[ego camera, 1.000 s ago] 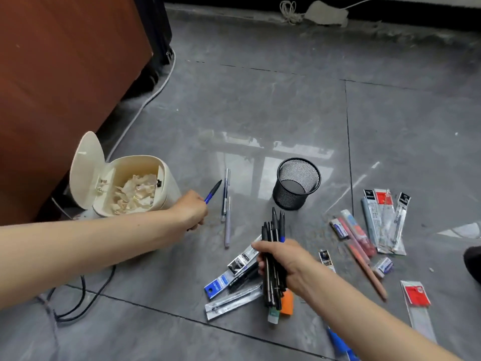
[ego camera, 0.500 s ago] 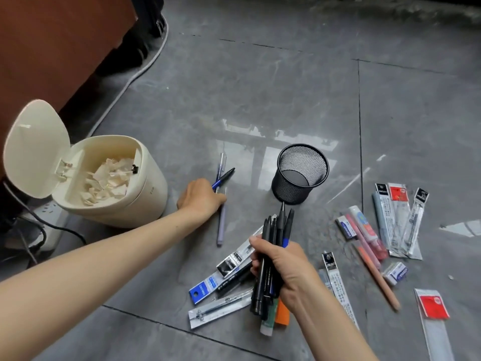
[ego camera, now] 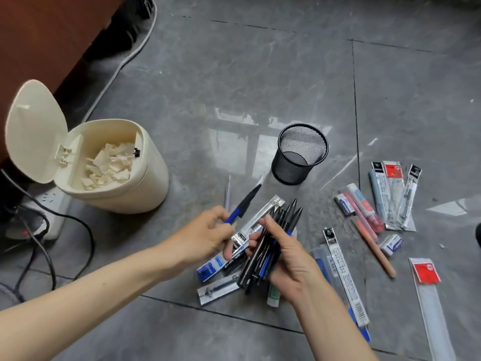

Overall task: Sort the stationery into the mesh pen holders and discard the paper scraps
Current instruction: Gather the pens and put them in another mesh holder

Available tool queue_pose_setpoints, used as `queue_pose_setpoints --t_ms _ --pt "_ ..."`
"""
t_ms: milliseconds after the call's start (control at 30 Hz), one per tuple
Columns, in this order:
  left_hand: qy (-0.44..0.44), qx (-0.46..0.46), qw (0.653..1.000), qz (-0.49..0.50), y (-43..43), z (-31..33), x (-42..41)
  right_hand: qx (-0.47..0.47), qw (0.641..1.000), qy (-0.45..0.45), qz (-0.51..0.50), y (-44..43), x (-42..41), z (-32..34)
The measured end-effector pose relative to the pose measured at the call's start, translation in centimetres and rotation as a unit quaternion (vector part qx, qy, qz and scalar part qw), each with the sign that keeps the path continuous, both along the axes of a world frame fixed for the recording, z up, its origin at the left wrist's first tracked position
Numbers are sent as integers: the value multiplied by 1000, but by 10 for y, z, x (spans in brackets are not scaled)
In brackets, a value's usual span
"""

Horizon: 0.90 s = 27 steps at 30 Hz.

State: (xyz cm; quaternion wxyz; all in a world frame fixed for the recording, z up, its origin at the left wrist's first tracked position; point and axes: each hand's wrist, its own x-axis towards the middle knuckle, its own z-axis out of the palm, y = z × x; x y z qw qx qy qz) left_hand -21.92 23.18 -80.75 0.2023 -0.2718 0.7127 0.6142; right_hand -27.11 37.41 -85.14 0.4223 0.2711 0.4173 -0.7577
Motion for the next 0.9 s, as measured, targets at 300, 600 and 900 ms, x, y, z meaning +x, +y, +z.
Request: queue_pose_setpoints --t_ms 300,600,900 --pt "-54 41 995 -67 16 10 21 -32 999 -30 -8 -7 20 20" --pt "-29 -128 989 -68 9 10 24 -58 998 -16 28 -10 30 9" --pt "-5 -263 926 -272 20 18 24 -5 999 -11 53 -6 34 13"
